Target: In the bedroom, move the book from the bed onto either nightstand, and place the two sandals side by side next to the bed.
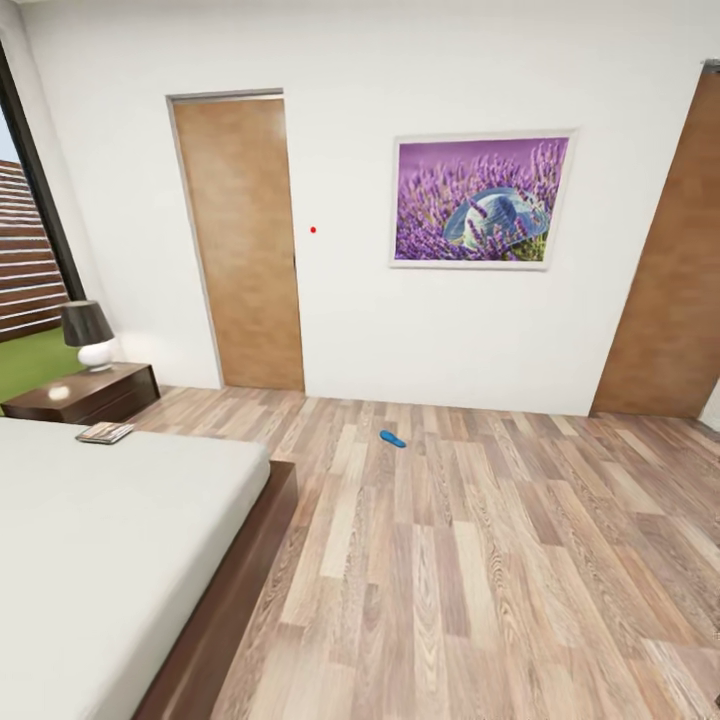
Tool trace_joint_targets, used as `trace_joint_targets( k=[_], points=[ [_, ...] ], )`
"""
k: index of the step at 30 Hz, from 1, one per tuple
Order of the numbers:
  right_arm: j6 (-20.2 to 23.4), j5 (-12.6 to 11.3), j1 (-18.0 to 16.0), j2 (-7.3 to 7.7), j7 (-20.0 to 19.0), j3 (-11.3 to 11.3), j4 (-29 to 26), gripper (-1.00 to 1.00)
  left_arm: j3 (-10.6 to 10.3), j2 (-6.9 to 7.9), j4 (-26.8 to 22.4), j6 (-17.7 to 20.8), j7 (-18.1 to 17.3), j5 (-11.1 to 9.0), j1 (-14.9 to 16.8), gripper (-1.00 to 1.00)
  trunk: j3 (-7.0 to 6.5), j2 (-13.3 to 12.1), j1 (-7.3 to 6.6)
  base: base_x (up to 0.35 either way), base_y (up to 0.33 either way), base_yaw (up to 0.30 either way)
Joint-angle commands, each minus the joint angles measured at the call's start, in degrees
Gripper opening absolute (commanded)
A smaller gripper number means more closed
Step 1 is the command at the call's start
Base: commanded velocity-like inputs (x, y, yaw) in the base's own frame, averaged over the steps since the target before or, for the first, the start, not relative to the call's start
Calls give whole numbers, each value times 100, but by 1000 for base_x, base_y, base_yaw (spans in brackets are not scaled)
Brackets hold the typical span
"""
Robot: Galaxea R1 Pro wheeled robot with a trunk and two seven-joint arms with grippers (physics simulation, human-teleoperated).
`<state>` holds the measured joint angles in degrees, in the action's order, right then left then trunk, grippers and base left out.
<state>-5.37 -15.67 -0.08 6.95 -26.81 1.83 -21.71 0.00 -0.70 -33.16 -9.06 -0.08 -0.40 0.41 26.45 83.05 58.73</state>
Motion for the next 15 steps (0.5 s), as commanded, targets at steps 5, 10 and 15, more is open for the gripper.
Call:
trace_joint_targets(
  k=[5,10,15],
  points=[
    [1,-24,-1,-3,-35,19,0,100,0,0,2,-9,-1,-4,2,100,-15,3,0,224,0,-198],
    [1,-24,-1,-2,-35,19,1,100,0,0,2,-9,-1,-4,2,100,-35,3,0,189,0,-198],
    [1,-24,-1,-9,-35,19,5,100,0,0,2,-8,-1,-4,2,100,-55,3,0,36,0,-197]
  ],
)
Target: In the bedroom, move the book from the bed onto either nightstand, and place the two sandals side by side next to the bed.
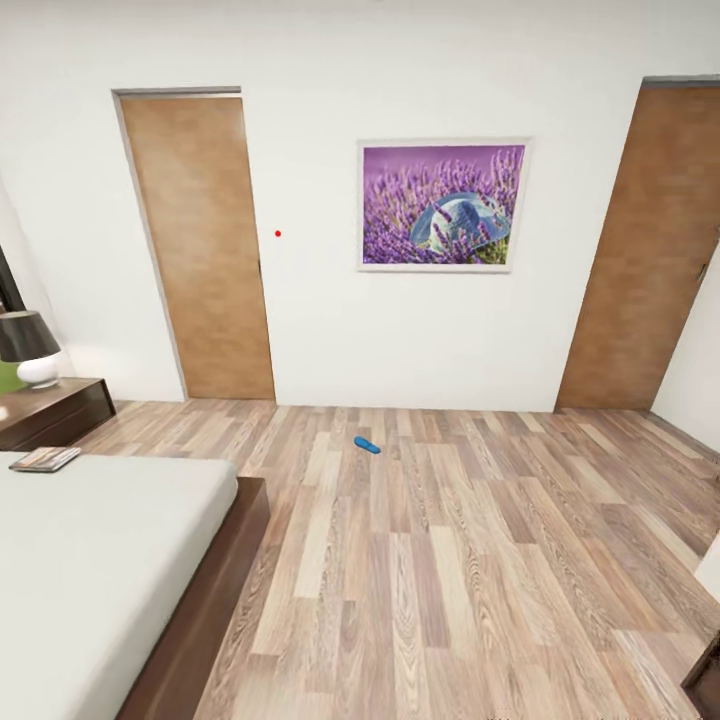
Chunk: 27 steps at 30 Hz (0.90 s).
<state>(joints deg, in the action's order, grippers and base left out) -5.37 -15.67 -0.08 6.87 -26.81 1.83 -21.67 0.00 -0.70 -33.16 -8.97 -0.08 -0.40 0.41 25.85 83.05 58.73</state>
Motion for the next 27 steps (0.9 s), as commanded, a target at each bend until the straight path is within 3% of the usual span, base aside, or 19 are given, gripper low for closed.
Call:
trace_joint_targets(
  k=[1,27],
  points=[
    [1,-24,-1,-1,-35,19,0,100,0,0,2,-17,-1,-4,3,100,1,3,0,12,0,-195],
    [0,-24,-1,-8,-28,18,4,100,-9,0,2,-18,-1,-4,3,100,-103,3,0,1,0,-187]
  ],
)
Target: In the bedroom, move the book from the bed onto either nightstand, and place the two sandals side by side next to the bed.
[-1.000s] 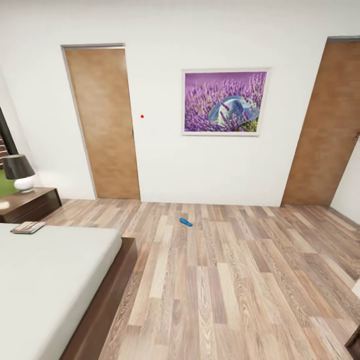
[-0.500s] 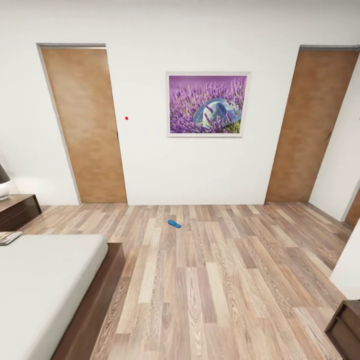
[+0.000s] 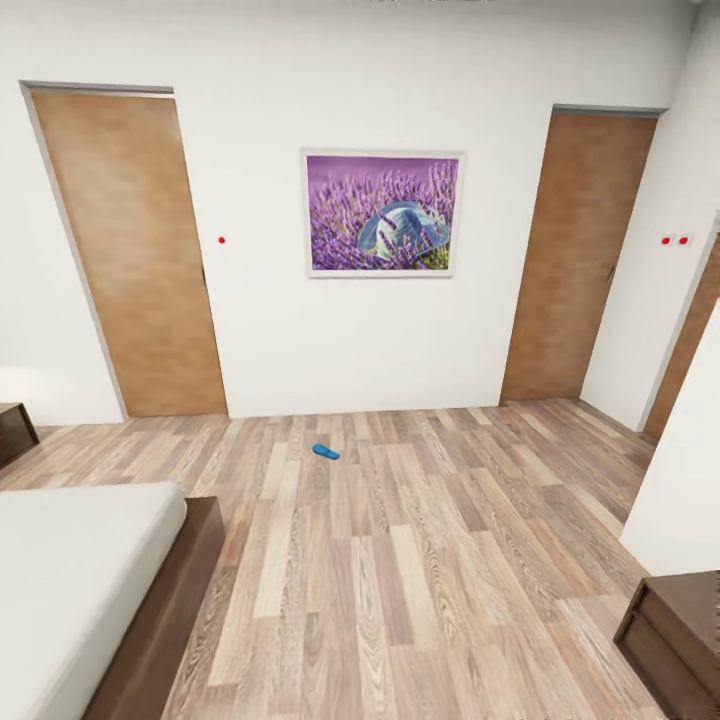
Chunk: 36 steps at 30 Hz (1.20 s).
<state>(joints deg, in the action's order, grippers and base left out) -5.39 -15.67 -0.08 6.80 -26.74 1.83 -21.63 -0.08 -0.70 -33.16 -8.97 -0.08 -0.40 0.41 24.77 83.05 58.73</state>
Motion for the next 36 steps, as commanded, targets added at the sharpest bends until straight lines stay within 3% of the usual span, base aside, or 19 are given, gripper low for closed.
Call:
trace_joint_targets(
  k=[1,13,36],
  points=[
    [2,-24,-1,0,-35,19,1,100,-1,0,2,-17,-1,-4,3,100,1,3,0,0,0,-182],
    [2,-24,-1,5,-34,19,1,100,-1,0,2,-17,-1,-3,3,100,-47,3,0,135,0,-180],
    [1,-24,-1,11,-34,19,1,100,-1,0,2,-21,-1,1,3,100,-138,3,0,7,0,-180]
  ],
)
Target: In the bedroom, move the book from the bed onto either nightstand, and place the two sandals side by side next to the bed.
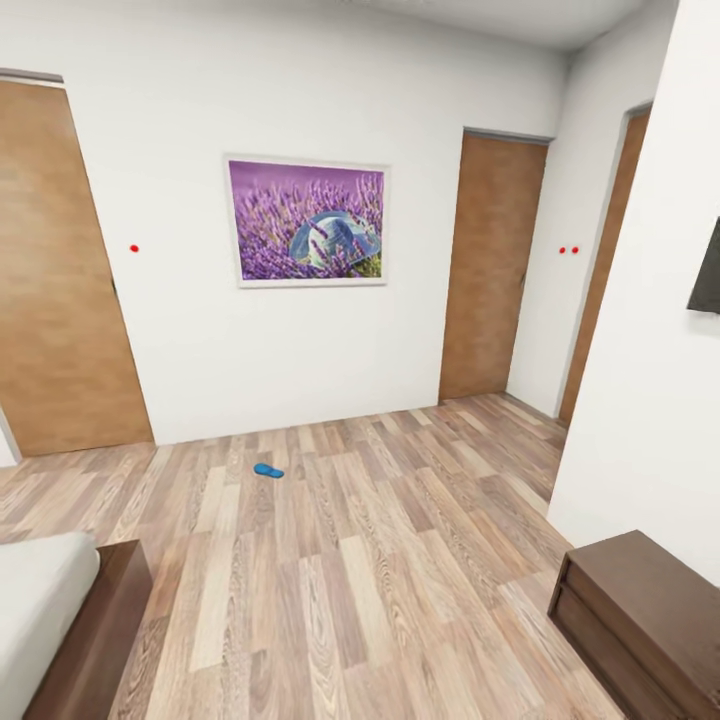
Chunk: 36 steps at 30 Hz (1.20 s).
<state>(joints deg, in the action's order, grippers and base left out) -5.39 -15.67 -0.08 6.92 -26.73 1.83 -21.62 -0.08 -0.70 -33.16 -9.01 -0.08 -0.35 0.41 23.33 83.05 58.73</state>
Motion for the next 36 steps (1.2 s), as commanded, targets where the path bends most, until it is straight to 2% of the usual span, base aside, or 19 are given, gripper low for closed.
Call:
trace_joint_targets(
  k=[1,36],
  points=[
    [2,-24,-1,-2,-35,19,0,100,-1,0,3,-16,-1,-4,3,100,1,3,0,0,0,-180],
    [2,-24,-1,2,-34,19,0,100,-2,-3,2,-21,-1,0,3,100,-138,3,0,21,-46,-180]
  ],
)
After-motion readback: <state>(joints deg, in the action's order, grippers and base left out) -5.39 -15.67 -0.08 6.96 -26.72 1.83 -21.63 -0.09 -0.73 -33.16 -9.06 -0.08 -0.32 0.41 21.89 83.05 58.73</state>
